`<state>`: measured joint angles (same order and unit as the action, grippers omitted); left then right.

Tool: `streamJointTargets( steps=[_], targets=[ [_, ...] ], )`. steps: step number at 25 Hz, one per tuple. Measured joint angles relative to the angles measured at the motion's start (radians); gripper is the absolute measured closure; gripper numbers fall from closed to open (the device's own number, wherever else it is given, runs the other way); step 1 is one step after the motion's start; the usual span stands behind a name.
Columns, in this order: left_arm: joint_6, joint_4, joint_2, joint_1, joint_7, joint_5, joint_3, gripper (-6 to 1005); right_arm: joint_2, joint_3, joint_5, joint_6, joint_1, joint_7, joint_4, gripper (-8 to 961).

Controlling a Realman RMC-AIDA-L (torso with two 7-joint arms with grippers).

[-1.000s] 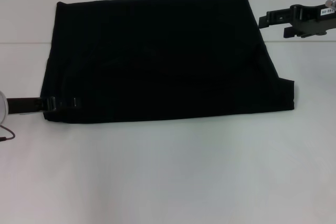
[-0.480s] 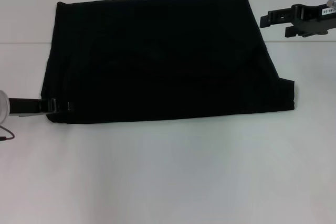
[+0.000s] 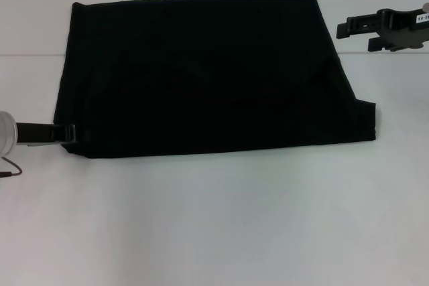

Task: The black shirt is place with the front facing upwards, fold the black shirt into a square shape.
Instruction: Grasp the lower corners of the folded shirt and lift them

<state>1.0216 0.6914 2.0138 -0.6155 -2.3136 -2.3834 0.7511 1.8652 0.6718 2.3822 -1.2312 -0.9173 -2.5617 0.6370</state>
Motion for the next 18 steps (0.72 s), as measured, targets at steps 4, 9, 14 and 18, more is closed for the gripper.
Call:
streamJointTargets(
  steps=[4, 9, 14, 18],
  targets=[
    [0.014, 0.001, -0.003, -0.008, -0.019, -0.003, -0.013, 908, -0.002, 0.002, 0.0, -0.029, 0.006, 0.004, 0.007, 11],
    [0.123, -0.02, -0.055, -0.019, -0.061, 0.051, -0.055, 923, -0.017, 0.006, 0.006, -0.105, 0.029, 0.025, 0.011, 11],
    [0.231, -0.057, -0.099, -0.038, -0.065, 0.062, -0.164, 924, -0.039, 0.013, 0.045, -0.213, 0.085, 0.029, 0.048, 12],
    [0.217, -0.059, -0.098, -0.04, -0.066, 0.062, -0.172, 924, -0.054, 0.012, 0.107, -0.267, 0.125, 0.021, 0.071, 11]
  ],
)
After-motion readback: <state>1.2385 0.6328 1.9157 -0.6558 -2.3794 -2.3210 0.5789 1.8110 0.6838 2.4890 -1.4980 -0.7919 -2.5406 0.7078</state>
